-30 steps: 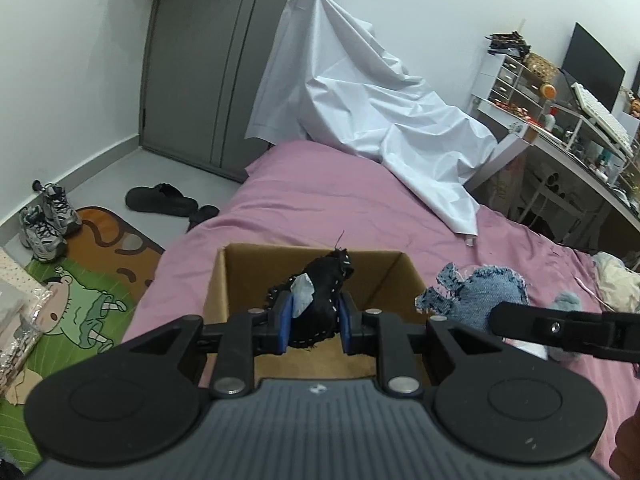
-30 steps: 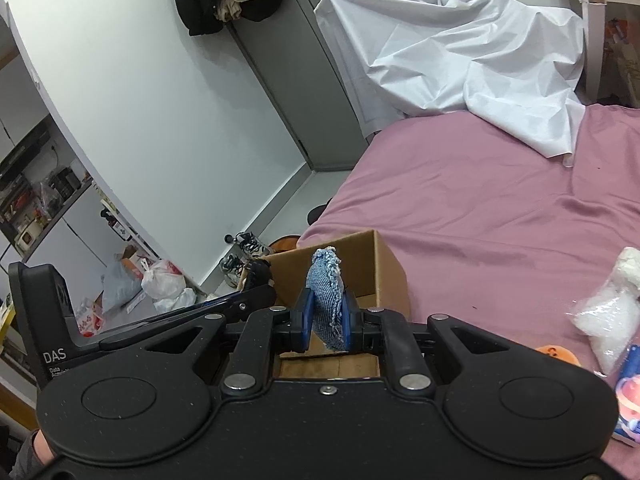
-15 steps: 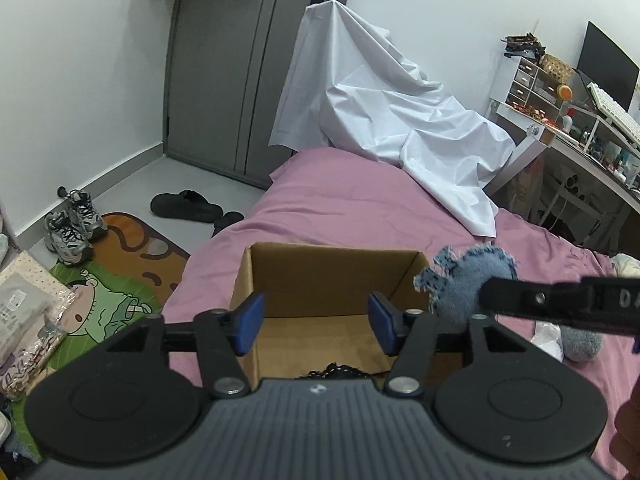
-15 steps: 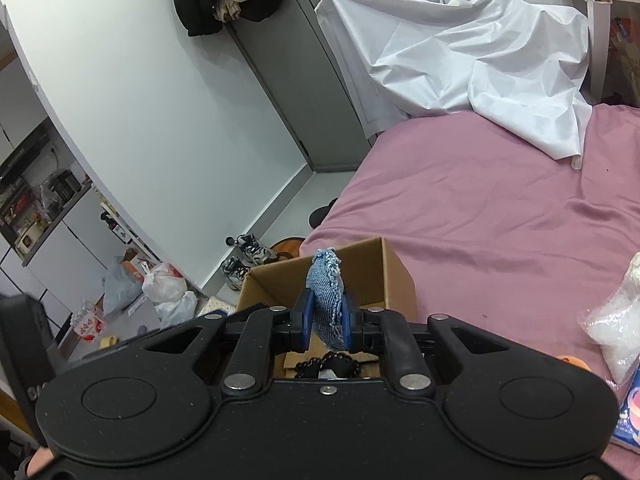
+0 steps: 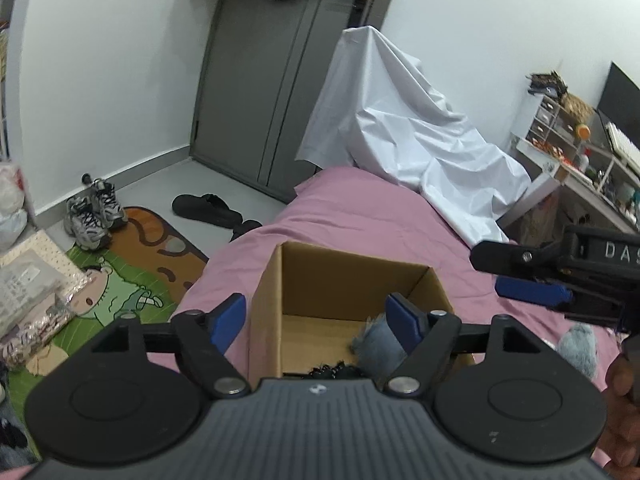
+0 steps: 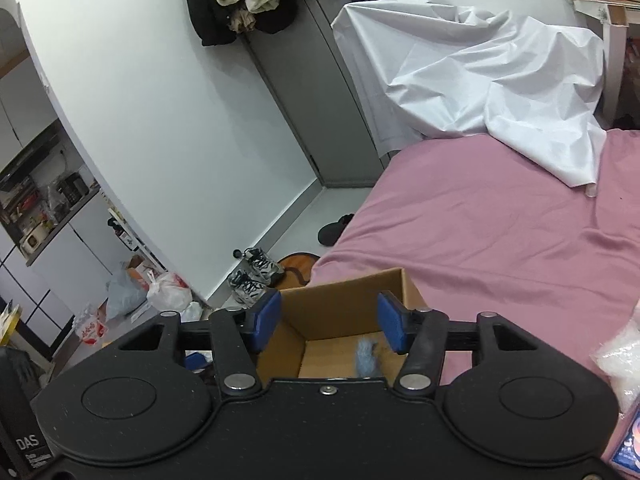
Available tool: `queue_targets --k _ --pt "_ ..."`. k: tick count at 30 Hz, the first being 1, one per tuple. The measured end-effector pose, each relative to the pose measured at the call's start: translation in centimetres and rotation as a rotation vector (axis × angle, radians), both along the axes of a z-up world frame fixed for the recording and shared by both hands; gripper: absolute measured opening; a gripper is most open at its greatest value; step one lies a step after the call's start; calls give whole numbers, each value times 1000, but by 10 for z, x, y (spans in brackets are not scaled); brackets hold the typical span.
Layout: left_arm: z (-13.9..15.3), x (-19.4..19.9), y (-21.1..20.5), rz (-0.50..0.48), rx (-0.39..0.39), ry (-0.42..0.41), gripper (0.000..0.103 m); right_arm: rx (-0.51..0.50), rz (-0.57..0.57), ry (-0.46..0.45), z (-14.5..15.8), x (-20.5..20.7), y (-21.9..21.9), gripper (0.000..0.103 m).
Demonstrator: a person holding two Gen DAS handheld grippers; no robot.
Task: Organize soft objects
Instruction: 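Open the left tool over the box while the right opens, dropping both pieces inside, then move both tools back toward the burger plush and tissue pack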
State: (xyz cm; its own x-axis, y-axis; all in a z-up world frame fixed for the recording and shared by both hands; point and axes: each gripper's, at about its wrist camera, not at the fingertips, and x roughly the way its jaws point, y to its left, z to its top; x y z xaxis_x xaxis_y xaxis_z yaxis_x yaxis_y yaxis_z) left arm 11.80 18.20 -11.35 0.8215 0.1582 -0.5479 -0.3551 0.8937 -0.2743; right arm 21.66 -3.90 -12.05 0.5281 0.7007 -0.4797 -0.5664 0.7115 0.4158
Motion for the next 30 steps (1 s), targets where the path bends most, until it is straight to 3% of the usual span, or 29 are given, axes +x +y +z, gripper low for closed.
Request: queue_targets --k 2,6,16,23,30 --pt "0 -4 0 10 -6 1 77 -7 -3 1 -1 -3 -4 60" --pt "3 -13 -5 28 0 -15 82 -10 -24 -26 -1 -13 -20 81" --pt "15 -26 -30 -13 -27 -40 84 -43 -81 -70 1 -34 -66 94" --pt "22 -33 -55 -72 -2 -29 85 1 -123 -45 5 -42 -100 102" --pt "31 -40 -79 -153 -19 -52 91 5 -133 -15 5 -52 -129 103"
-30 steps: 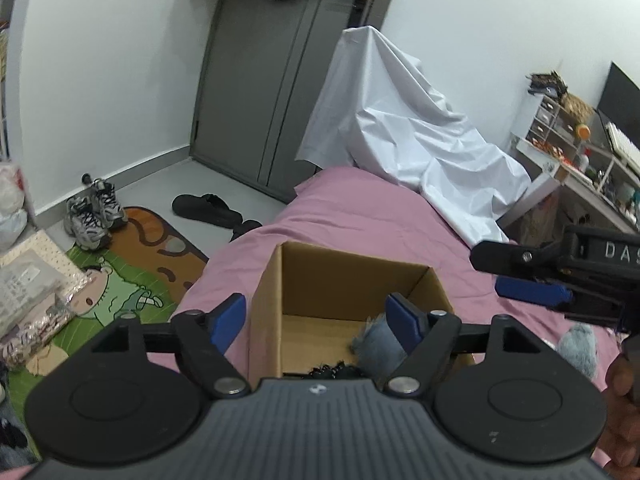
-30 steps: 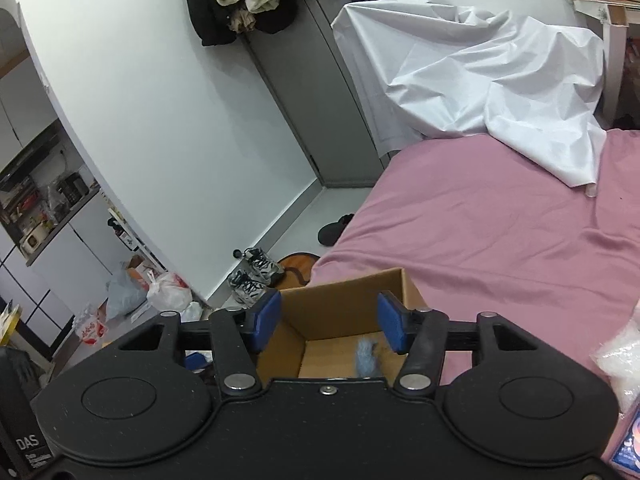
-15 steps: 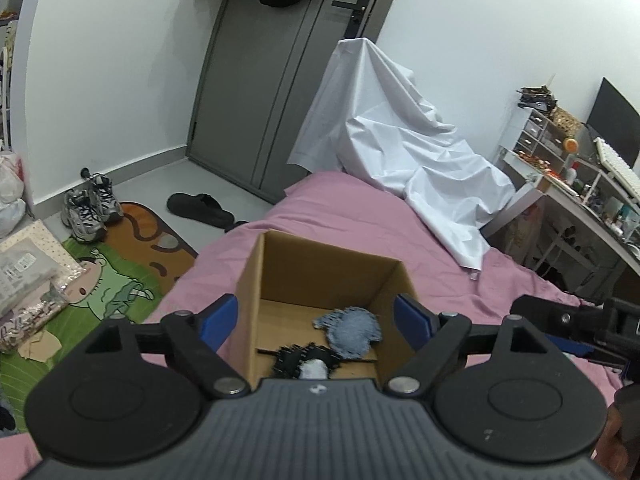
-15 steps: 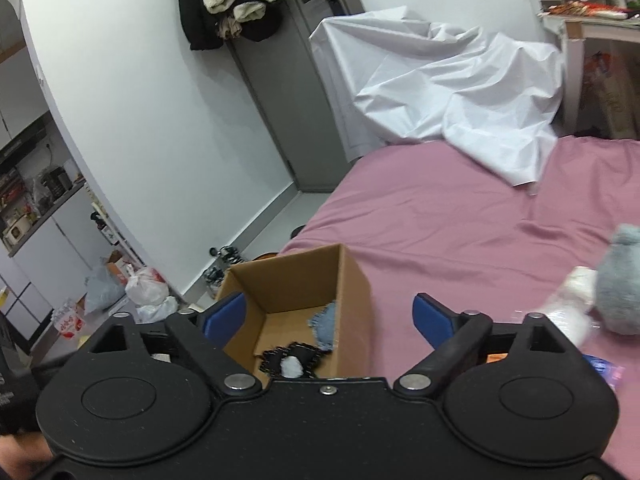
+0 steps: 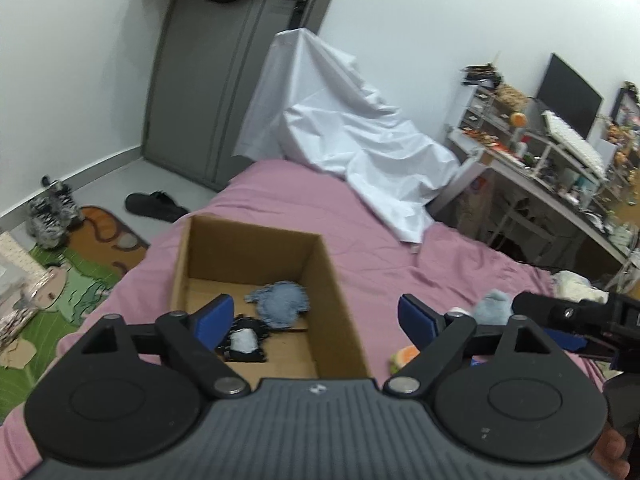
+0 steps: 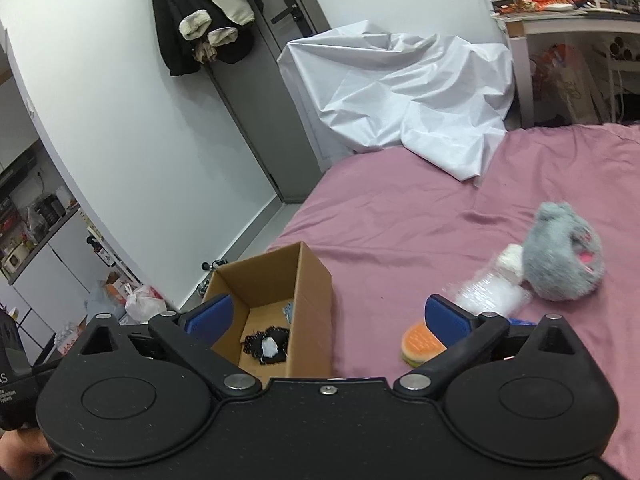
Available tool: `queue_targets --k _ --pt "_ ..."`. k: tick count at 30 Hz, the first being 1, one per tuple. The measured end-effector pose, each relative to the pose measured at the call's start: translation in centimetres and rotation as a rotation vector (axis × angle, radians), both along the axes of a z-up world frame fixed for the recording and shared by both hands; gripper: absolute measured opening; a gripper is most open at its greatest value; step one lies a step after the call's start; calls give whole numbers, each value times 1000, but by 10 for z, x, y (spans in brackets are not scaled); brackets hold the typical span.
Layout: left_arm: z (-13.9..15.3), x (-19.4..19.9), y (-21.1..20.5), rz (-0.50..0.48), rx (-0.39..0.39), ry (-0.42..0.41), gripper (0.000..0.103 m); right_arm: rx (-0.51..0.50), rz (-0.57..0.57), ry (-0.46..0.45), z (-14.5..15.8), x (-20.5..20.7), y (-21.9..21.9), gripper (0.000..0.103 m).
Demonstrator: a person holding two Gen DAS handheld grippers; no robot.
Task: Organize soft objects
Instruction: 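Move both tools back toward the burger plush and tissue pack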
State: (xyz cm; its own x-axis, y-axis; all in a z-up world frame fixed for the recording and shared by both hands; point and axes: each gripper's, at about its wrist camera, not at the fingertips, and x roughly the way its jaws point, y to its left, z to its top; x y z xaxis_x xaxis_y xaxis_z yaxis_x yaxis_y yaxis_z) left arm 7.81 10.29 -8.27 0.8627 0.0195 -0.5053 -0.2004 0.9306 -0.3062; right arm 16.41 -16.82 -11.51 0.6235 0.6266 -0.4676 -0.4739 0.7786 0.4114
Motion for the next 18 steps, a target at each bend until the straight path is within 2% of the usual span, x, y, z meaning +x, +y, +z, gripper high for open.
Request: queue_targets --k 4,9,18 --pt "4 -1 -15 -45 29 -4 95 -9 -9 -4 -2 -5 -16 103" --pt "7 1 -25 -79 40 25 97 34 -28 52 -4 -7 -43 103" --pt "11 5 -46 -156 91 42 102 14 -95 23 -5 -10 -79 103"
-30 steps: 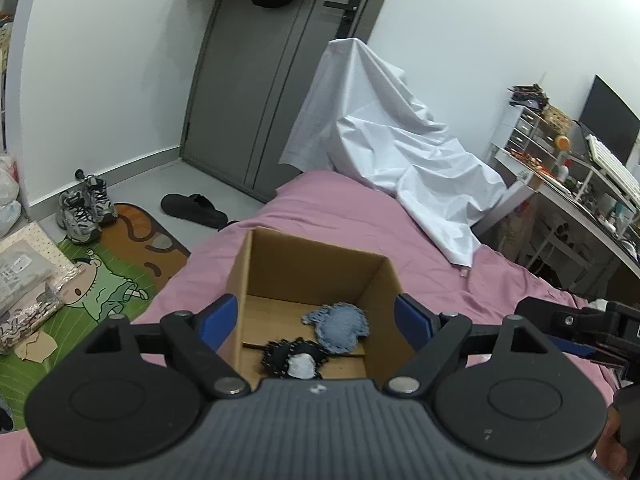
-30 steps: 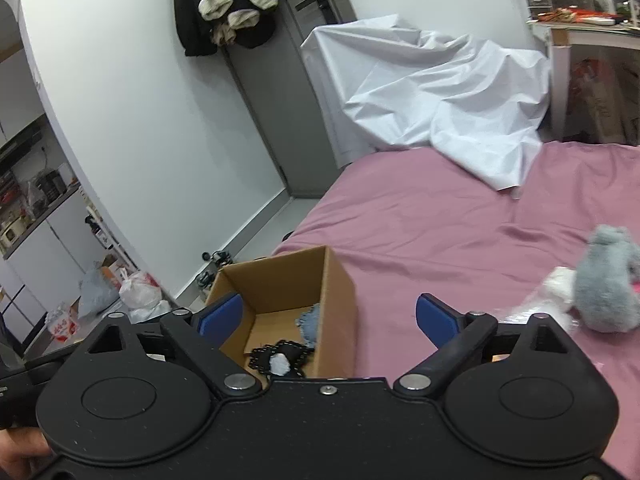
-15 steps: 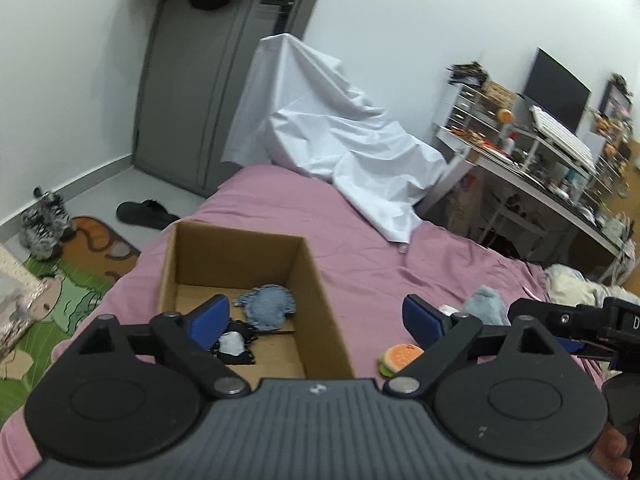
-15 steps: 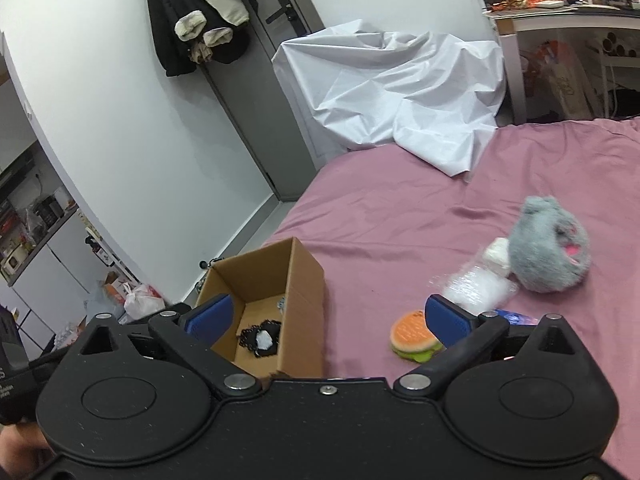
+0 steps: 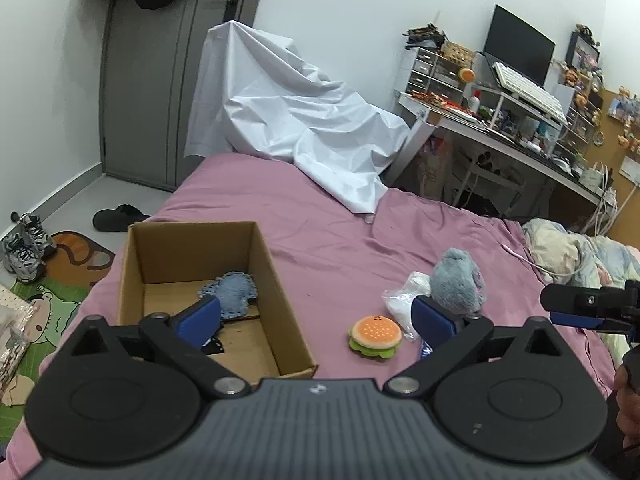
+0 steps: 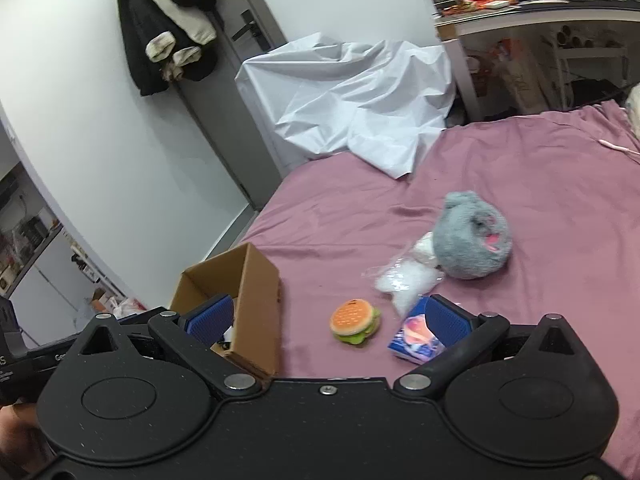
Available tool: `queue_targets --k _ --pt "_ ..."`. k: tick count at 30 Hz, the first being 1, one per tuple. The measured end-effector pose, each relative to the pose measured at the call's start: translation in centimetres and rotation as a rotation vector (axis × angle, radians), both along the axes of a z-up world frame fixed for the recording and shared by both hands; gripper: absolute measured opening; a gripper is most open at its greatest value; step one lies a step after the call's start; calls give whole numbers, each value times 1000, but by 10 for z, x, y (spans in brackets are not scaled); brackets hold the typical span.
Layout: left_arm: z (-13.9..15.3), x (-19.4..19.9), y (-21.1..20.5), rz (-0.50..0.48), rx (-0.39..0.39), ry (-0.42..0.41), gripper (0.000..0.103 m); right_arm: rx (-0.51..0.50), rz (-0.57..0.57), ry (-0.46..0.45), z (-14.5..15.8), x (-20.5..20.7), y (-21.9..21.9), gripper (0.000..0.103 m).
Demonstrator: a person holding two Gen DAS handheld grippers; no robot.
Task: Organize soft objects
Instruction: 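Move both tools back toward the burger plush and tissue pack, then grasp the burger plush with the left tool while the right grasps the planet-print tissue pack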
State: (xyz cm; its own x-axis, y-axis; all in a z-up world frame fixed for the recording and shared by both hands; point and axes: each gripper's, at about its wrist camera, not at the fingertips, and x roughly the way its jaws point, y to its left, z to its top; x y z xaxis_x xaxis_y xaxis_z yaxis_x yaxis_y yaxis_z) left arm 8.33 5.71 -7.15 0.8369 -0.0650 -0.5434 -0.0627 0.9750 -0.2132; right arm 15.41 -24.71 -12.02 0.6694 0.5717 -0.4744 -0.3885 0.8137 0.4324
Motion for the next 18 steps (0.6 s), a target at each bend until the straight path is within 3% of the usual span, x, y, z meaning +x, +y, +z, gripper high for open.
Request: queue_targets --k 18 --pt "-4 35 -38 -67 60 62 102 3 -41 85 -24 9 -30 103"
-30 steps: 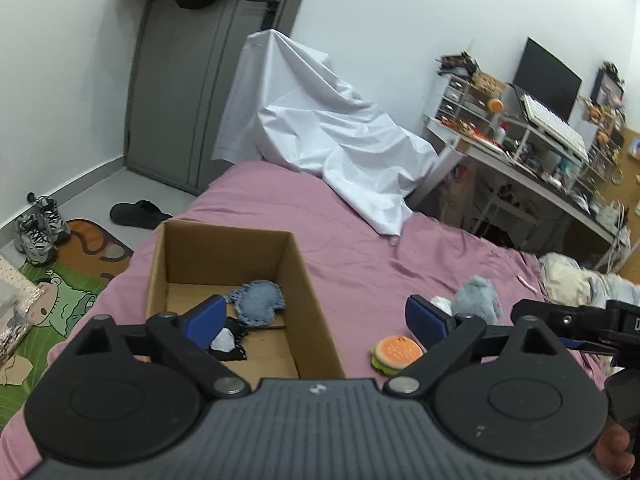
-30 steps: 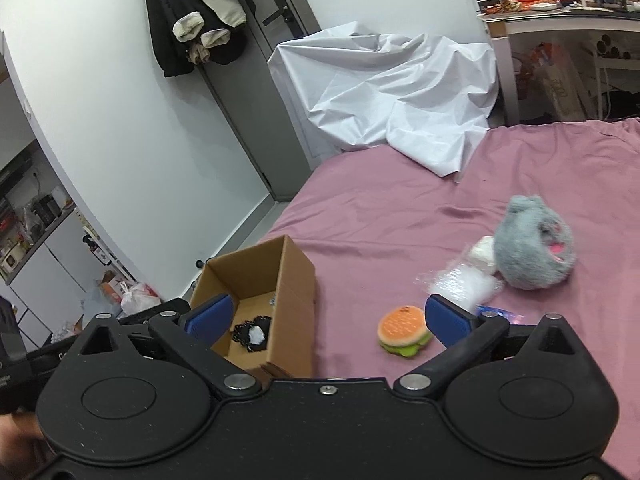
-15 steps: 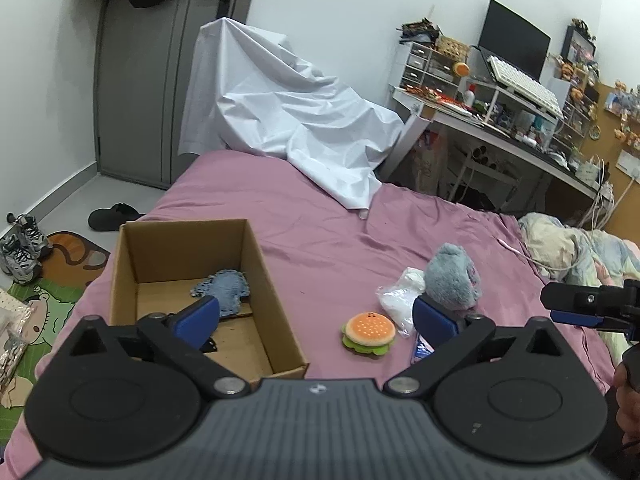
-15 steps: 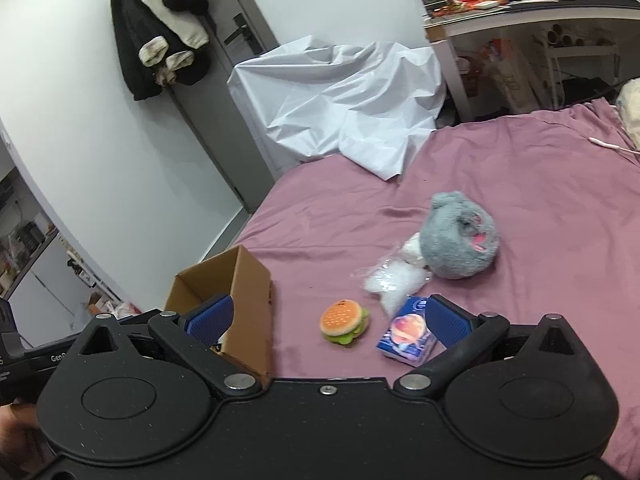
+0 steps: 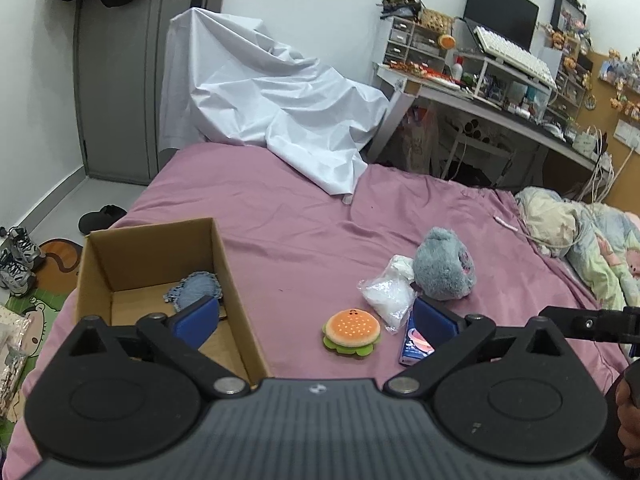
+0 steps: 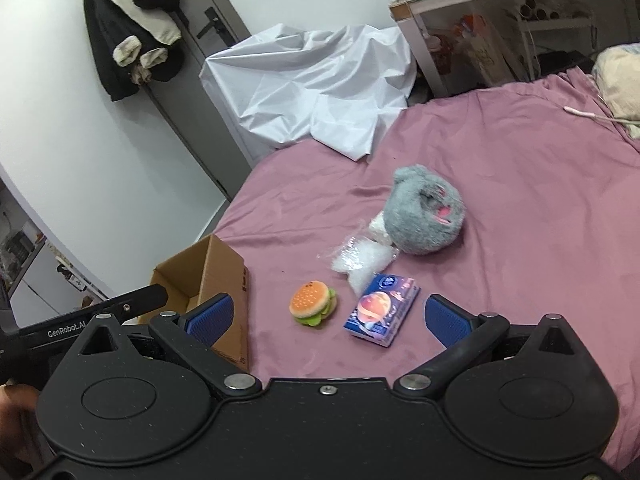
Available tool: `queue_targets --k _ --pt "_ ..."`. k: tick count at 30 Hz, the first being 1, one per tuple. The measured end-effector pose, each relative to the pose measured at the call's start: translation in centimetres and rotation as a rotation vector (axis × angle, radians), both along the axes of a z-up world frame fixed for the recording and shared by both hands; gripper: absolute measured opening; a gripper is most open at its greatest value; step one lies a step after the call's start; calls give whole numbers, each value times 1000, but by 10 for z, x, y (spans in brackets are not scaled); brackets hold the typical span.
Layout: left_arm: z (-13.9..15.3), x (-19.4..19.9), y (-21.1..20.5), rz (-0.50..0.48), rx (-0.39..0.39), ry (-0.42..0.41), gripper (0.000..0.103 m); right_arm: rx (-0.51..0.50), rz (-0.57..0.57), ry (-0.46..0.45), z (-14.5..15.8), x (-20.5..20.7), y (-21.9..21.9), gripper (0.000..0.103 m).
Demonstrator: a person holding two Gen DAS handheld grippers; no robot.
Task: Organize soft objects
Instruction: 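Grasp the burger plush with the left tool while the right grasps the planet-print tissue pack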
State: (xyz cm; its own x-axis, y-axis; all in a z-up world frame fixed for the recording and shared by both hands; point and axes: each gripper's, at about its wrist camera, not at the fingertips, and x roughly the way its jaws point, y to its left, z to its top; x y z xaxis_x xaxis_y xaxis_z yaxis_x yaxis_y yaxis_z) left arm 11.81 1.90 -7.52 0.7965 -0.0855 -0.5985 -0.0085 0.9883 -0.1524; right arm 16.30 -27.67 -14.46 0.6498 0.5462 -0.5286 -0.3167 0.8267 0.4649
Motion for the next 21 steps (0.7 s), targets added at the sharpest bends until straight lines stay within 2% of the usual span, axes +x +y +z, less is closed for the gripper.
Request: queue_targets --k 9,16,21 --pt "-15 25 -21 -50 18 56 102 8 6 47 -17 10 -2 95" --pt "-31 44 -31 -55 -25 94 102 9 1 85 -29 21 -3 83" --pt "-43 56 -39 -62 -41 116 102 8 2 108 -36 30 -2 82"
